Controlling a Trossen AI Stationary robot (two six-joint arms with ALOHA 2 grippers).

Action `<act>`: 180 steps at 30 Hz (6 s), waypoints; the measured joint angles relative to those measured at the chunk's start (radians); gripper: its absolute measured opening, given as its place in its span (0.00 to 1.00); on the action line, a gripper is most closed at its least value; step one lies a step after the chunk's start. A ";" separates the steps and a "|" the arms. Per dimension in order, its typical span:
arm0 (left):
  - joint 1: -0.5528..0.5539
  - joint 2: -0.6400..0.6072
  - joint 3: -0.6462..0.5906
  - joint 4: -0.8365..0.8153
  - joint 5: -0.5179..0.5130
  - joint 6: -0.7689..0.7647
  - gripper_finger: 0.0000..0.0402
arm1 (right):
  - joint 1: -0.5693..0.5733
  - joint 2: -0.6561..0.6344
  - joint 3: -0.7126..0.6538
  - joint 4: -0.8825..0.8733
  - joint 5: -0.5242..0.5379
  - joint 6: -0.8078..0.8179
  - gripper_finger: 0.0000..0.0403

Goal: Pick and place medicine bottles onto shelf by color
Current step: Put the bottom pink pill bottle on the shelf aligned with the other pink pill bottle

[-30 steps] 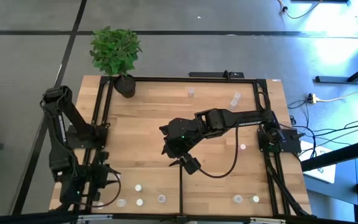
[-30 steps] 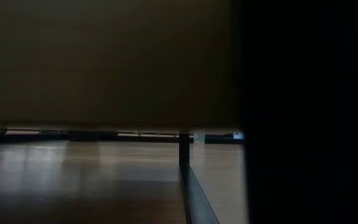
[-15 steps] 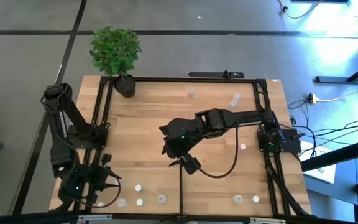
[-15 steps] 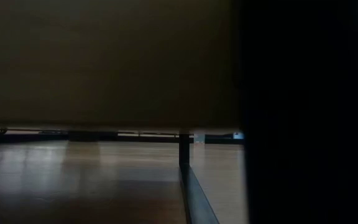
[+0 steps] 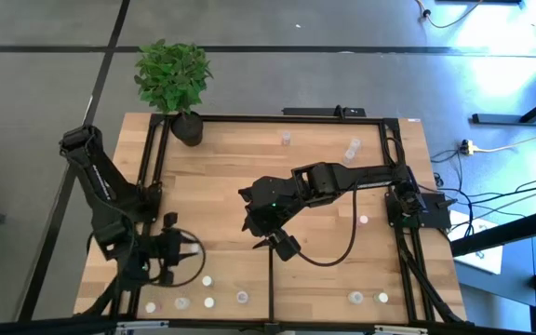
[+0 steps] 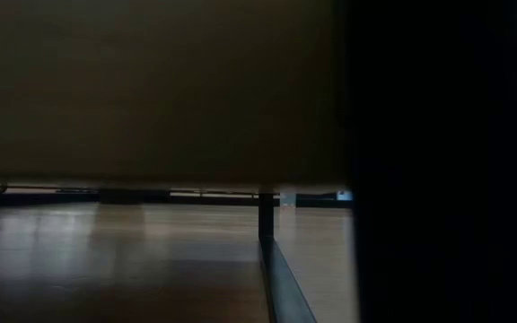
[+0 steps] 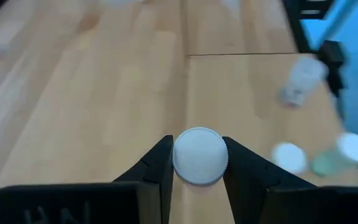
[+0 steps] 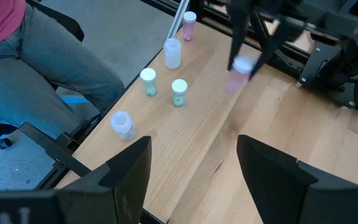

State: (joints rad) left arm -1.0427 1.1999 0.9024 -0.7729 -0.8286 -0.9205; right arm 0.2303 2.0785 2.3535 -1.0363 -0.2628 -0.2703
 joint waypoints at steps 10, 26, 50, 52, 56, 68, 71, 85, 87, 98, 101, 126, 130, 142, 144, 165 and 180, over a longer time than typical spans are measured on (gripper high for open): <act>0.181 0.000 0.000 -0.147 0.066 -0.077 0.25 | 0.000 0.000 0.000 0.000 0.000 0.000 0.59; 0.103 -0.003 0.000 -0.323 0.004 -0.409 0.25 | 0.000 0.000 0.000 0.000 0.000 0.000 0.59; 0.179 -0.004 -0.182 -0.342 -0.052 -0.724 0.25 | 0.000 0.000 0.000 0.000 0.000 0.000 0.59; 0.218 -0.004 -0.182 -0.341 -0.052 -0.710 0.25 | 0.000 0.000 0.000 0.000 0.000 0.000 0.59; 0.273 -0.003 -0.186 -0.312 -0.044 -0.667 0.25 | 0.000 0.000 0.000 0.000 0.000 0.000 0.59; 0.292 -0.003 -0.342 -0.077 0.007 -0.670 0.25 | 0.000 0.000 0.000 0.000 0.000 0.000 0.59; 0.292 -0.003 -0.358 -0.078 0.027 -0.694 0.25 | 0.000 0.000 0.000 0.000 0.000 0.000 0.59; 0.324 -0.003 -0.415 -0.077 0.040 -0.749 0.25 | 0.000 0.000 0.000 0.000 0.000 0.000 0.59; 0.333 -0.003 -0.420 -0.077 0.058 -0.751 0.25 | 0.000 0.000 0.000 0.000 0.000 0.000 0.59; 0.339 -0.003 -0.432 -0.055 0.078 -0.753 0.27 | 0.000 0.000 0.000 0.000 0.000 0.000 0.59; 0.339 -0.003 -0.432 -0.055 0.080 -0.752 0.30 | 0.000 0.000 0.000 0.000 0.000 0.000 0.59; 0.312 -0.003 -0.326 -0.179 0.088 -0.727 0.57 | 0.000 0.000 0.000 0.000 0.000 0.000 0.59; 0.306 -0.003 -0.236 -0.273 0.112 -0.725 0.57 | 0.000 0.000 0.000 0.000 0.000 0.000 0.59; 0.235 -0.003 -0.020 -0.431 0.111 -0.577 0.57 | 0.000 0.000 0.000 0.000 0.000 0.000 0.59; 0.203 -0.003 -0.014 -0.435 0.097 -0.587 0.57 | 0.000 0.000 0.000 0.000 0.000 0.000 0.59; -0.105 -0.003 -0.014 -0.562 0.038 -0.912 0.57 | 0.001 0.000 0.000 0.038 0.000 0.003 0.59; -0.223 -0.003 -0.014 -0.591 -0.022 -0.949 0.57 | -0.052 0.009 -0.180 0.377 0.292 0.007 0.59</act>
State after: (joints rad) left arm -1.2658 1.1965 0.8883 -1.3638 -0.8503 -1.8693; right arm 0.1782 2.0876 2.1734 -0.6597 0.0296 -0.2630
